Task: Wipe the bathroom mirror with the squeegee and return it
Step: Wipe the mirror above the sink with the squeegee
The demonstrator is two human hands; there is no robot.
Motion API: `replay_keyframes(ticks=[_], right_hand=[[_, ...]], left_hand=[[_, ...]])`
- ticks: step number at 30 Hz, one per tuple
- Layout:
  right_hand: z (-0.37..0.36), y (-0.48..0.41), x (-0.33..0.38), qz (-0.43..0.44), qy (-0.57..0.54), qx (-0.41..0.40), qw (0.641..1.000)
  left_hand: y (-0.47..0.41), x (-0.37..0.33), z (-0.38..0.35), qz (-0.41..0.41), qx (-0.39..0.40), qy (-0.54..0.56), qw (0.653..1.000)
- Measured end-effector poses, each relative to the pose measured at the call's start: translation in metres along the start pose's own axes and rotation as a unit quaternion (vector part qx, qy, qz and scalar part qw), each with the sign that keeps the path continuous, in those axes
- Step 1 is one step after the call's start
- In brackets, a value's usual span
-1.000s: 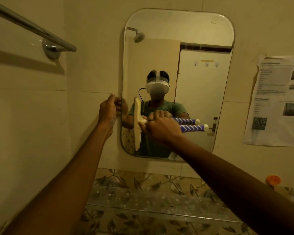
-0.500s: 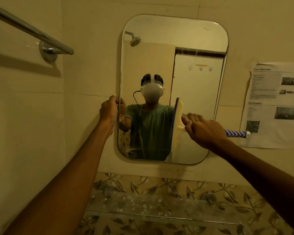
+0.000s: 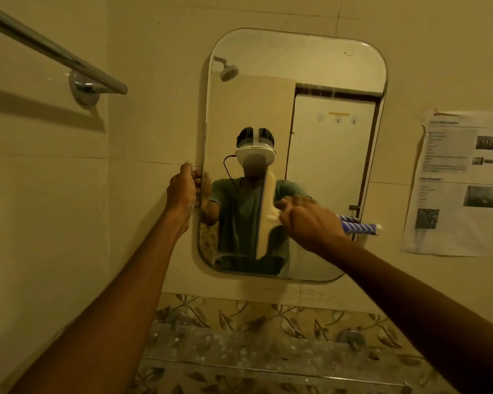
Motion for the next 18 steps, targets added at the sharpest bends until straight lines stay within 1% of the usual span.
replay_keyframes(ticks=[2,4,6,9,11,13,15,18], right_hand=[[0.002,0.009,-0.021,-0.015,0.0,-0.01,1.0],[0.001,0.014,-0.016,-0.01,0.023,-0.017,1.0],[-0.002,0.02,0.009,0.006,0.039,-0.018,0.999],[-0.022,0.03,0.071,0.056,0.031,0.027,0.998],[-0.039,0.031,0.104,0.057,0.022,0.034,0.998],[-0.056,0.029,0.121,0.058,0.044,0.026,0.997],[-0.066,0.031,0.12,0.063,0.065,0.038,0.995],[-0.064,0.045,0.083,0.05,0.06,0.069,0.995]], left_hand=[[0.0,0.0,-0.002,-0.006,-0.003,-0.006,1.0],[0.002,-0.001,-0.002,-0.008,-0.006,-0.011,1.0],[0.003,-0.002,-0.002,-0.009,-0.011,-0.009,1.0],[0.005,-0.004,0.002,-0.01,-0.02,-0.007,1.0],[0.005,-0.002,0.002,-0.009,-0.016,-0.005,1.0],[0.006,-0.001,0.002,-0.005,-0.015,0.0,1.0],[0.007,-0.001,0.002,-0.005,-0.014,0.002,1.0],[0.006,0.0,0.003,-0.002,-0.015,0.006,1.0]])
Point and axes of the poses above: each hand's wrist, its own y-axis away from the middle knuckle, its own z-axis out of the back of the hand, x = y × z, the point moved 7 cm from there along -y, towards the middle knuckle, and after that the axes turned 3 degrees about -z, right-handed, at the moved point
